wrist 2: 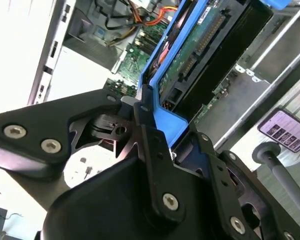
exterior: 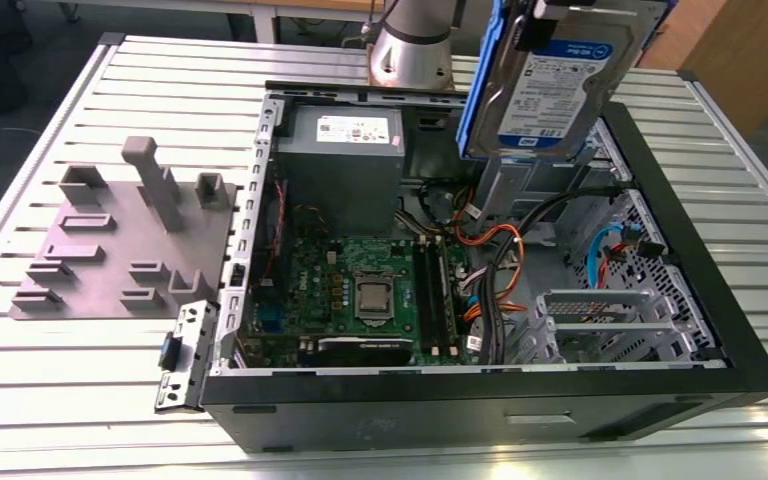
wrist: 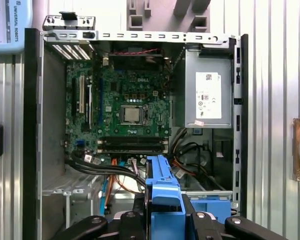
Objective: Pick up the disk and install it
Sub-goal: 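Pick up the disk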
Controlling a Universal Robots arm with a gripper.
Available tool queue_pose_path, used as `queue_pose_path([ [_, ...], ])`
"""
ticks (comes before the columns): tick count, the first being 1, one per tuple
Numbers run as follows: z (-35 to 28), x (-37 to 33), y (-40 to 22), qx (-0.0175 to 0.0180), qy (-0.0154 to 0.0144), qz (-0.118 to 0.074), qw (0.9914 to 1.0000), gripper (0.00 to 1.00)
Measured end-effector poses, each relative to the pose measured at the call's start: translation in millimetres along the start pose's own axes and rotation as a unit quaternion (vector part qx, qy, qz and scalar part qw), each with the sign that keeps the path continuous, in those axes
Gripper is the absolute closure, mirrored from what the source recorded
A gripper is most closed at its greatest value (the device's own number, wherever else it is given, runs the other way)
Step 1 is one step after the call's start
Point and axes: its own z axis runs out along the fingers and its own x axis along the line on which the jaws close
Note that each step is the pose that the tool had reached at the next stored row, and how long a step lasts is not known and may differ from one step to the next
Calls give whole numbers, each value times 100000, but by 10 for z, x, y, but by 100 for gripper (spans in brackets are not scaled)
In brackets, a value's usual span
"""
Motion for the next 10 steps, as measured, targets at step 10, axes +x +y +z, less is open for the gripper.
queue_pose_path([
  [10, 41, 419, 2, -10, -4, -4, 100000, 64],
])
